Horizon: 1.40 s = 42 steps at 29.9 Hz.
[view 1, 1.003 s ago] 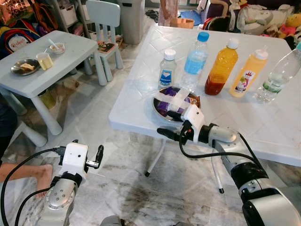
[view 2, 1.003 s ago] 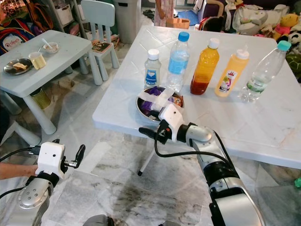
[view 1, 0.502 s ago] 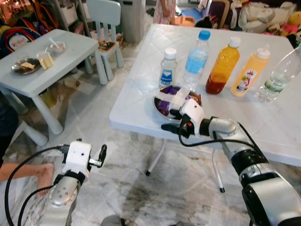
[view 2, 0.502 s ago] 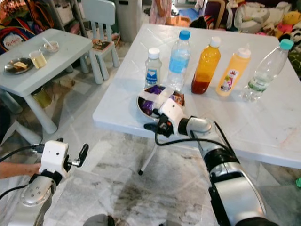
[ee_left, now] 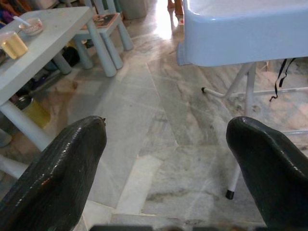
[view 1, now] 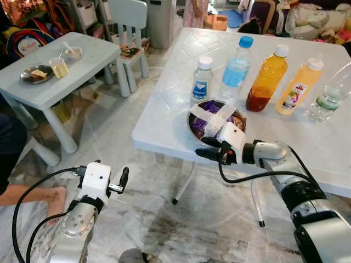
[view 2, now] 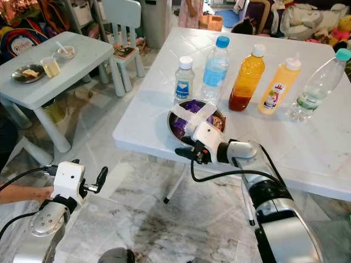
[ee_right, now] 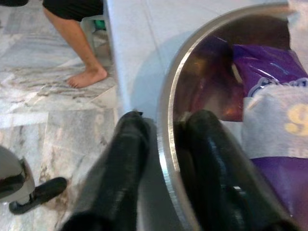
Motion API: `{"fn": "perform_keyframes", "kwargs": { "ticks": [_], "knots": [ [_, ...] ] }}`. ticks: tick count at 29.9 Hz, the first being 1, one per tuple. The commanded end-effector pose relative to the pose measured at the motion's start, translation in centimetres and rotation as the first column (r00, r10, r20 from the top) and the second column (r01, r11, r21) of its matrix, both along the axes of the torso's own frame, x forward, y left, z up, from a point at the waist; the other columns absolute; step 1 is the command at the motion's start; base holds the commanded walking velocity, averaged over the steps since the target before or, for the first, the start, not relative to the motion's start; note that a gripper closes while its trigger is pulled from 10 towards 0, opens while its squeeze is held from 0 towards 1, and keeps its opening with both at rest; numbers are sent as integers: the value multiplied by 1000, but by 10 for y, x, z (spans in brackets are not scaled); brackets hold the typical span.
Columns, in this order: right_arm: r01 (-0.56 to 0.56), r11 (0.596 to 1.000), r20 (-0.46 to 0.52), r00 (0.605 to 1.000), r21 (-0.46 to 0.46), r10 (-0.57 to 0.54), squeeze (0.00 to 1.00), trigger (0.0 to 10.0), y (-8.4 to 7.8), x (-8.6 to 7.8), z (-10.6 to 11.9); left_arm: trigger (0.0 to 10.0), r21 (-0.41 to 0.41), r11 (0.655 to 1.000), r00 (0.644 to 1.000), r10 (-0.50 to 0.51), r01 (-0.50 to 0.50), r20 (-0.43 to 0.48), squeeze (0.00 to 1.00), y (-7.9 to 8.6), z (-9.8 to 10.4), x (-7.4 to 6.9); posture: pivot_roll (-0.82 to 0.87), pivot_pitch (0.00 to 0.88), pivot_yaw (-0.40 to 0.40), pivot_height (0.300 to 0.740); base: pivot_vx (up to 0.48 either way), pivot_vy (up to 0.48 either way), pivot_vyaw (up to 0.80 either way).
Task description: Restocking fridge
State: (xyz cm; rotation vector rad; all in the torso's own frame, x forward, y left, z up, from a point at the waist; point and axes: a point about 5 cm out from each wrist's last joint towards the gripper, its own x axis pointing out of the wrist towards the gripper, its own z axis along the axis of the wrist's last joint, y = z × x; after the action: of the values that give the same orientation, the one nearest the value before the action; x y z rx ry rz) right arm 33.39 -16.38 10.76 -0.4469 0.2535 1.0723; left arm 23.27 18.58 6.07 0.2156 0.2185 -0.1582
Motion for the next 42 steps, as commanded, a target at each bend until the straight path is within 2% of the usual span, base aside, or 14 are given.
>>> {"fn": "perform_keyframes", "kwargs": {
  "ticks": [1,13,16,23,34,37,38,40,42],
  "knots": [
    [-28,999,-44,999,-43,26,0,0,-8,-9,-11,10000,14,1000,1000,-5,5,-20,0,0,-4,1,90,62,6,740,0,0,0],
    [4,1000,24,1000,-9,-4,0,0,-14,-24,-9,10000,-1,1000,1000,-11,11,-28,0,-6,-8,2,80,42,-3,740,0,0,0],
    [35,999,48,998,-12,-34,0,0,-16,-27,-10,10000,-34,999,999,-21,20,-42,0,-8,-9,1,75,42,-2,740,0,0,0],
    [46,998,67,997,-37,-43,0,0,-11,-35,-17,10000,-31,999,999,-22,21,-33,0,-11,-9,3,71,33,-13,740,0,0,0],
    [133,991,145,980,16,-134,0,0,-3,-38,-15,10000,-75,997,999,-2,-2,-52,0,-13,-12,2,49,0,-11,740,0,0,0],
    [247,959,265,924,139,-277,0,0,-4,-26,5,10000,-87,996,999,1,-4,-35,0,-14,-10,7,34,0,-7,740,0,0,0],
    [247,959,265,924,139,-277,0,0,-4,-26,5,10000,-87,996,999,1,-4,-35,0,-14,-10,7,34,0,-7,740,0,0,0],
    [306,924,303,880,229,-366,0,0,-1,-24,14,10000,-85,996,1000,6,-7,-10,0,-13,-6,16,35,0,-12,740,0,0,0],
    [324,909,290,872,261,-395,0,0,1,-25,15,10000,-83,997,1000,10,-10,0,0,-13,-4,18,33,0,-14,740,0,0,0]
  ]
}}
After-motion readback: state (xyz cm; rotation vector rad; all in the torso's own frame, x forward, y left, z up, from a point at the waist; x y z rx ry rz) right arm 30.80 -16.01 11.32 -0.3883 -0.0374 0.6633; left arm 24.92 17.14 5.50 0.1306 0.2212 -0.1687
